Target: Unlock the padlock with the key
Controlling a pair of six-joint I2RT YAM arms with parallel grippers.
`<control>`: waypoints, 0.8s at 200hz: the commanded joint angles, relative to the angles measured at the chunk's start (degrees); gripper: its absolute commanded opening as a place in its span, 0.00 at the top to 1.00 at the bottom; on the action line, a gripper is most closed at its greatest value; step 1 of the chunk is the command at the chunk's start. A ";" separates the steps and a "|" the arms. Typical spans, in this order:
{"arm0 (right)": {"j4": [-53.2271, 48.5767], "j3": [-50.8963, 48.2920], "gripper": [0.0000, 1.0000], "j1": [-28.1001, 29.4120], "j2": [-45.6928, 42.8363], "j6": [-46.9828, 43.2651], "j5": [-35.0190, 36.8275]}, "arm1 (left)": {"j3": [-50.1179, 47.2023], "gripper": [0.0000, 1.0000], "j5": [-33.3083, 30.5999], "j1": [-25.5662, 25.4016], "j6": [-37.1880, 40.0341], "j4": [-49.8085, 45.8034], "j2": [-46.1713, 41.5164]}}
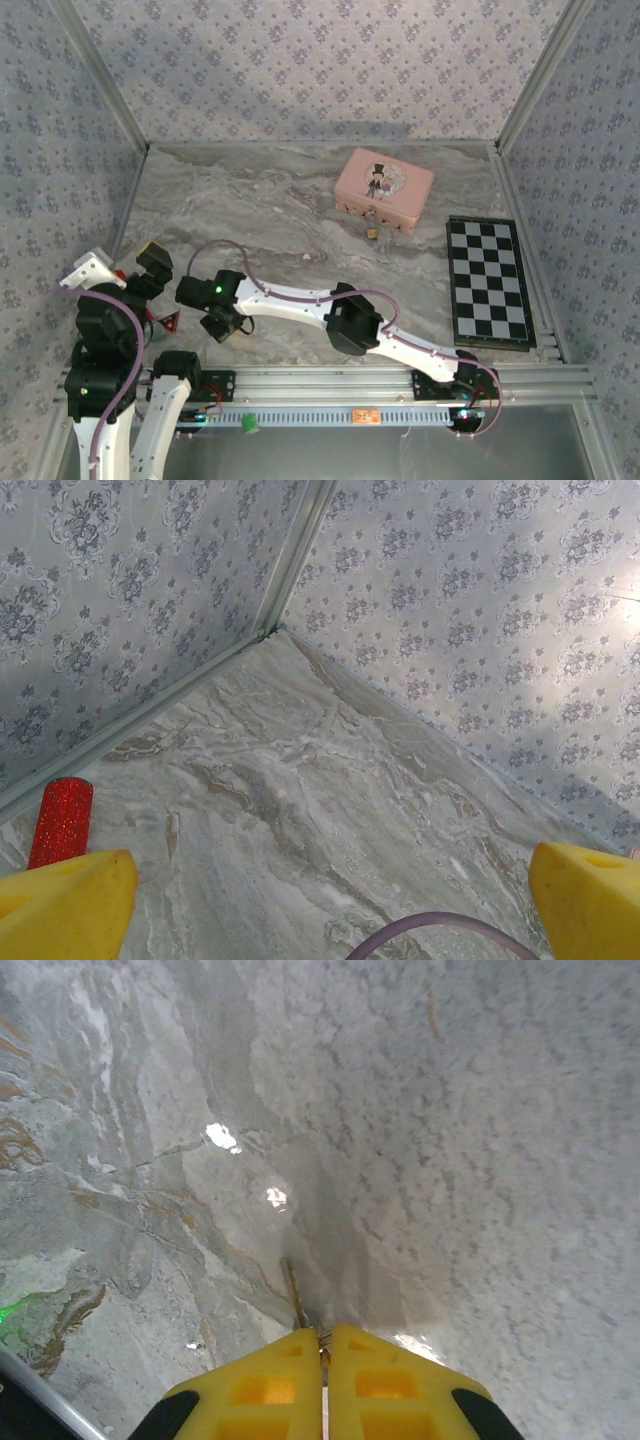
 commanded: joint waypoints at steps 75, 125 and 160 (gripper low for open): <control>0.24 -3.99 0.74 0.30 -0.90 -0.54 -0.21 | -0.59 0.00 -0.97 -0.45 -0.08 0.56 -0.33; -1.42 -1.95 0.72 -0.23 1.19 0.05 -1.45 | -0.61 0.00 -1.19 -0.43 -0.16 0.45 -0.44; -4.59 0.20 0.75 -0.19 2.79 0.16 0.11 | -0.59 0.00 -1.26 -0.33 -0.16 0.46 -0.40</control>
